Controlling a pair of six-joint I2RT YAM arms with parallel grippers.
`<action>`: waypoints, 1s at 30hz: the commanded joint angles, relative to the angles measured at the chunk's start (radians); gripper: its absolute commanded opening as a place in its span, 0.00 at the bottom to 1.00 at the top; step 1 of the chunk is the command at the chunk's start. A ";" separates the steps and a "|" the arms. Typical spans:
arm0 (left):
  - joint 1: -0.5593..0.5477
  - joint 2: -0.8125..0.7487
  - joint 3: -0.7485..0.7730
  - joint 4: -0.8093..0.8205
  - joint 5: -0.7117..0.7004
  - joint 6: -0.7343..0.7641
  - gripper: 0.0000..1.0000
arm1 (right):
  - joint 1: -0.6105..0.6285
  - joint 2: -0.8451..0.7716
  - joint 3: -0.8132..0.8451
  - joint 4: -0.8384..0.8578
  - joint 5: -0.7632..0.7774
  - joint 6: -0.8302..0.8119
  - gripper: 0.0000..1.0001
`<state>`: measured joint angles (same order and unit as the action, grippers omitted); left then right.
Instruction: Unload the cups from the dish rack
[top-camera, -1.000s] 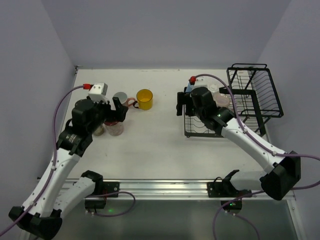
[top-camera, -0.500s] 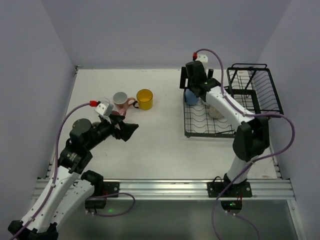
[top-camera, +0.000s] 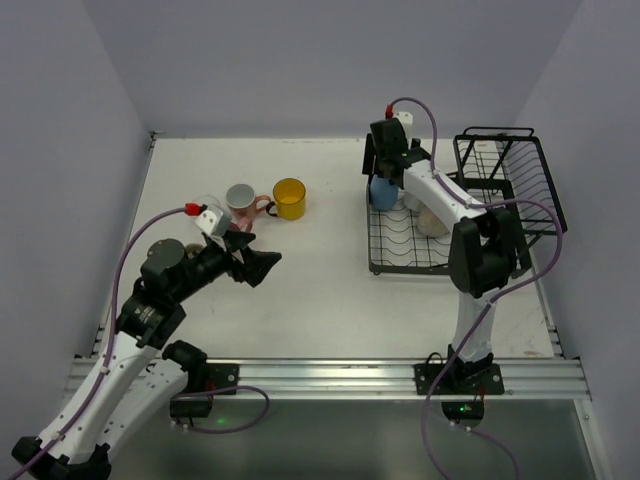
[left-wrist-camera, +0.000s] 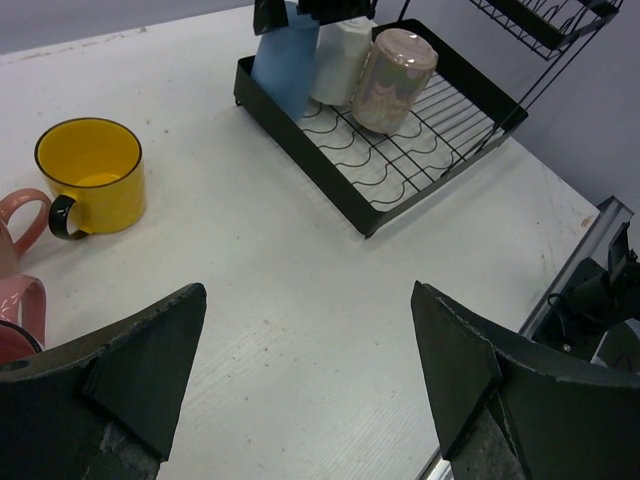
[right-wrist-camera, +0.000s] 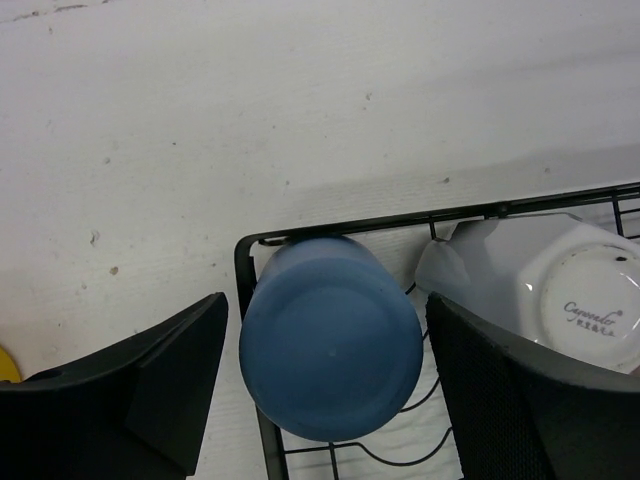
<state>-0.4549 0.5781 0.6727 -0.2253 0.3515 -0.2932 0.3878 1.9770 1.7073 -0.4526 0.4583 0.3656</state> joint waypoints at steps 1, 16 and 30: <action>-0.007 0.006 0.005 0.032 0.009 0.020 0.88 | 0.003 0.008 0.038 -0.003 -0.030 0.022 0.82; -0.002 0.042 0.002 0.084 0.041 -0.063 0.85 | 0.048 -0.271 -0.118 0.182 0.019 -0.059 0.39; -0.005 0.077 -0.172 0.554 0.128 -0.446 0.80 | 0.221 -0.955 -0.766 0.627 -0.610 0.316 0.36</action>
<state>-0.4549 0.6395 0.5545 0.1024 0.4358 -0.5991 0.6094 1.0863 1.0355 -0.0238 0.0620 0.5152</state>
